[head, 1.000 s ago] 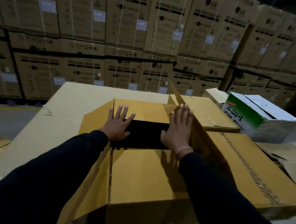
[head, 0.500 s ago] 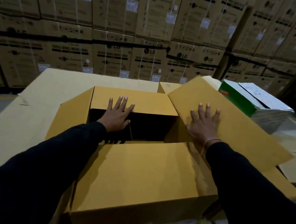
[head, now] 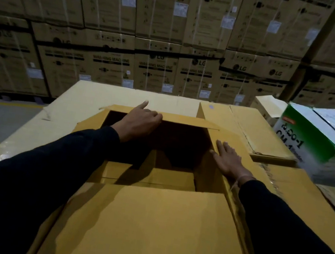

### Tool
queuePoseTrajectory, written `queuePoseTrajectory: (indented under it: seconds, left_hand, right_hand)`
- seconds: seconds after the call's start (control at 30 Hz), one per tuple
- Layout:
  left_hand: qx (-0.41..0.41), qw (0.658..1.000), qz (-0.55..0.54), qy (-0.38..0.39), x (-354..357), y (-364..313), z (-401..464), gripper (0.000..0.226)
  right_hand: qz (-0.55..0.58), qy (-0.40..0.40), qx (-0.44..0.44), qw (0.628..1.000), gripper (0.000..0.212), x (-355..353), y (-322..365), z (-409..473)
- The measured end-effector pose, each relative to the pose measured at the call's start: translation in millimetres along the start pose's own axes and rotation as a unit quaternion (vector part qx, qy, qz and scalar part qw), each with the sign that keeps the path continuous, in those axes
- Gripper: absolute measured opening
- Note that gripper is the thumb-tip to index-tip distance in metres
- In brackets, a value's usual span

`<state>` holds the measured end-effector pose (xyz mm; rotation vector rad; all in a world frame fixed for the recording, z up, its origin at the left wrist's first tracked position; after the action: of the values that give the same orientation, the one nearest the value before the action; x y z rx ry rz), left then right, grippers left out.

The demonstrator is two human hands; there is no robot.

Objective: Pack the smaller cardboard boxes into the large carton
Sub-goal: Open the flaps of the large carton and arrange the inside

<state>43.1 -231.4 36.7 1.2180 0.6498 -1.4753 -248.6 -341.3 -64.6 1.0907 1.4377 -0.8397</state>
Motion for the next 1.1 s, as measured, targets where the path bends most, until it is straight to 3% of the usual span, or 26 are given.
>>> queuePoseTrajectory:
  seconds: [0.07, 0.23, 0.4, 0.53, 0.73, 0.93, 1.1]
  left_hand:
    - [-0.017, 0.998, 0.037, -0.04, -13, 14, 16, 0.02]
    - [-0.109, 0.986, 0.089, -0.091, -30, 46, 58, 0.058]
    - [-0.226, 0.968, 0.029, -0.102, -28, 65, 91, 0.09]
    - [-0.249, 0.968, -0.026, 0.028, 24, 63, 99, 0.1]
    - [-0.293, 0.925, -0.119, 0.211, 101, 34, 69, 0.073]
    - [-0.304, 0.898, -0.189, 0.255, 112, 3, 44, 0.073]
    - [-0.253, 0.839, -0.271, 0.398, 108, -62, -2, 0.07]
  right_hand:
    - [0.004, -0.006, -0.004, 1.0, 0.069, 0, 2, 12]
    - [0.004, -0.003, -0.02, 1.0, 0.069, 0, 7, 31]
    - [0.003, -0.041, -0.035, 0.999, 0.071, 4, 5, 39]
    - [0.018, -0.059, -0.039, 0.997, 0.072, 11, 1, 47]
    - [0.039, -0.076, -0.046, 0.995, 0.074, 19, -4, 59]
    - [0.043, -0.073, -0.066, 0.994, 0.072, 18, -3, 62]
    - [0.06, -0.057, -0.075, 0.994, 0.072, 5, 3, 48]
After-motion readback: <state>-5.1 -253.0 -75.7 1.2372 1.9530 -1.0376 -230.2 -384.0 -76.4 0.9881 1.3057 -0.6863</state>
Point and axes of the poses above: each hand's wrist, its own z-axis towards the middle knuckle, its own x-axis out of the palm, y = z × x, the point moved 7 cm from there along z, towards the middle knuckle, and after that the axes turned 12 degrees about -z, right-handed, at the moved point
